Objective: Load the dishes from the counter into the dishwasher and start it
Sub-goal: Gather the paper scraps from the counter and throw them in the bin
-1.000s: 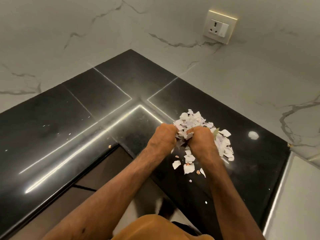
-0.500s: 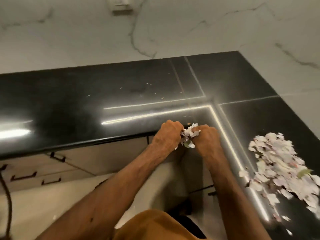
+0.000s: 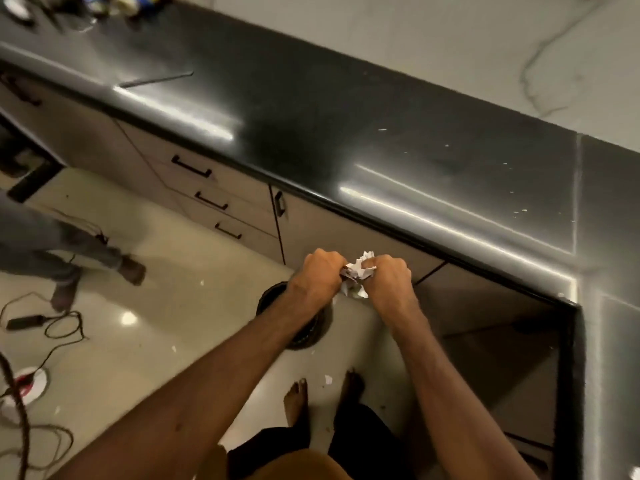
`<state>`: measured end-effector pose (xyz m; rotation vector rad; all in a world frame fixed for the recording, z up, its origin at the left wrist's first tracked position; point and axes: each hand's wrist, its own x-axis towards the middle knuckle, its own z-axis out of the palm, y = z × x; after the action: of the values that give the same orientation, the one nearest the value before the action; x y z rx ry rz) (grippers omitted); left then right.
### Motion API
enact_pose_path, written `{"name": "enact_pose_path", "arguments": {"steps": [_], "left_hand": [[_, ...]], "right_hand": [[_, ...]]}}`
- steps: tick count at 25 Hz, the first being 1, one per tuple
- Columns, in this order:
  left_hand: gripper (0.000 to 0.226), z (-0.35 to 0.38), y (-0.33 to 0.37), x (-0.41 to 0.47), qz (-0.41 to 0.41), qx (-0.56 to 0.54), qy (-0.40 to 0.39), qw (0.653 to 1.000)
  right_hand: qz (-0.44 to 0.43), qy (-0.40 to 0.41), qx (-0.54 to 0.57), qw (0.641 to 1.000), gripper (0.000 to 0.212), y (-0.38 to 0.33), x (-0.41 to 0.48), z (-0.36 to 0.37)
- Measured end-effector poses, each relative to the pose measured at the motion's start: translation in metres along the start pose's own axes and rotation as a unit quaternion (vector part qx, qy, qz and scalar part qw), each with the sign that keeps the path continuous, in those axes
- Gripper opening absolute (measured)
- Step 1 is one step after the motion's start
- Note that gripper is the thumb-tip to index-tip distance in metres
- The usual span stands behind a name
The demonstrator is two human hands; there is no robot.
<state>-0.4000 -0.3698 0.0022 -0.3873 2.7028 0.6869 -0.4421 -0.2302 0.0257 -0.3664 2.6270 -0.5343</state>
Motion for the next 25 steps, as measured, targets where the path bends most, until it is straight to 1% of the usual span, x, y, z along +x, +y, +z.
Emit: {"name": "enact_pose_path", "arguments": {"steps": [4,7,10,13,15,17,18,22,25], "left_hand": [[0.011,0.02,-0.077,0.01,-0.081,-0.06,0.042,0.994],[0.014,0.05,-0.126,0.022,-0.149,-0.118,0.053,0.98],[0.013,0.09,-0.17,0.045,-0.187,-0.15,0.062,0.969],[0.017,0.137,-0.203,0.074,-0.219,-0.168,0.052,0.96],[0.023,0.177,-0.226,0.097,-0.226,-0.177,0.05,0.957],[0.028,0.217,-0.248,0.117,-0.238,-0.177,0.045,0.954],[0.029,0.237,-0.258,0.127,-0.242,-0.178,0.045,0.953],[0.034,0.307,-0.291,0.16,-0.259,-0.185,0.009,0.948],[0.035,0.35,-0.316,0.176,-0.262,-0.205,0.022,0.943]], "right_hand": [[-0.051,-0.067,-0.022,0.996,0.024,-0.04,0.043,0.057],[-0.069,-0.122,-0.051,0.989,0.022,-0.062,0.077,0.104],[-0.076,-0.151,-0.068,0.983,0.022,-0.066,0.116,0.164],[-0.076,-0.176,-0.094,0.977,0.021,-0.05,0.154,0.231],[-0.056,-0.196,-0.09,0.975,0.02,-0.033,0.182,0.279],[-0.023,-0.213,-0.081,0.973,0.025,-0.015,0.204,0.322],[-0.023,-0.213,-0.08,0.974,0.028,-0.004,0.212,0.343],[-0.065,-0.2,-0.075,0.975,0.028,0.042,0.234,0.419],[-0.081,-0.233,-0.1,0.964,0.024,0.059,0.255,0.461]]}}
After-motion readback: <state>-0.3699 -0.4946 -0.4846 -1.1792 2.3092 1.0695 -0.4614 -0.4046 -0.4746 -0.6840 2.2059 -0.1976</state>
